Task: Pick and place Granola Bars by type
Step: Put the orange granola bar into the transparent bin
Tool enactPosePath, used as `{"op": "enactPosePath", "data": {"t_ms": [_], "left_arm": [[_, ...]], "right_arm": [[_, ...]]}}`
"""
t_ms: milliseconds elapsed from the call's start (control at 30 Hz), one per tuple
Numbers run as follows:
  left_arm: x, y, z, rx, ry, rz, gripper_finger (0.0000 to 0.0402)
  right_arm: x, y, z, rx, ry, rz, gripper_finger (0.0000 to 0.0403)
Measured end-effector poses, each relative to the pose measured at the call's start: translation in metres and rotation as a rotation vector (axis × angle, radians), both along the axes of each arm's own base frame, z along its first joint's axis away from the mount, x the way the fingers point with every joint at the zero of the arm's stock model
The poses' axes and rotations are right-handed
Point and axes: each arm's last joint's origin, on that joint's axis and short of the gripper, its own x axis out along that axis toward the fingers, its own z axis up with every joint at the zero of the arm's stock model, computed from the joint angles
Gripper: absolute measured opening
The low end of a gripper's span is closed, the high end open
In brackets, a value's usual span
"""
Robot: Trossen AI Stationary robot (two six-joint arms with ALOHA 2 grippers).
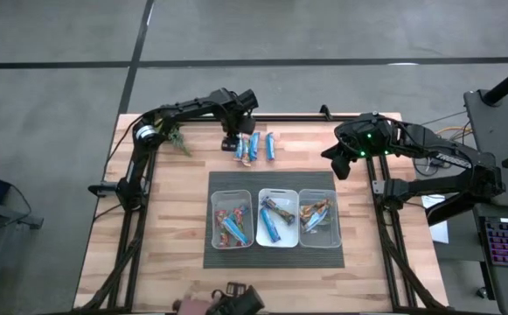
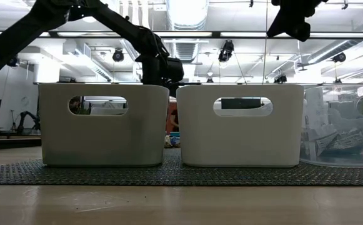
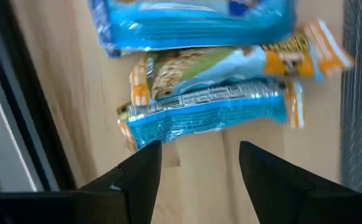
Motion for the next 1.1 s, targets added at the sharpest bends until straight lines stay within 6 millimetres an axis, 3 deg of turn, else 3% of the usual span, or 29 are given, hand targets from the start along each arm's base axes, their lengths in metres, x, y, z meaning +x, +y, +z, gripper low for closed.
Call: {"op": "enactPosePath", "data": {"t_ms": [400,633,833,1100], "left_arm": [[0.006,-0.001,-0.001,0.034,-0.076,-0.506,0.0197],[0.005,-0.007,-0.019,0.042,-0.056,-0.682,0.0197],[-0.001,-0.011,-0.038,0.018,-0.023,-0.711,0.0197],[0.0,-0.01,-0.048,0.061,-0.045,-0.754,0.0197]], "right_arm": [[0.0,0.0,0.0,0.014,-0.002,-0.007,0.0008],[0.0,0.002,0.0,0.053,-0.013,0.035,0.0008],[0.0,0.003,0.0,0.067,-0.016,0.051,0.0008],[0.0,0.003,0.0,0.071,-0.016,0.056,0.0008]]}}
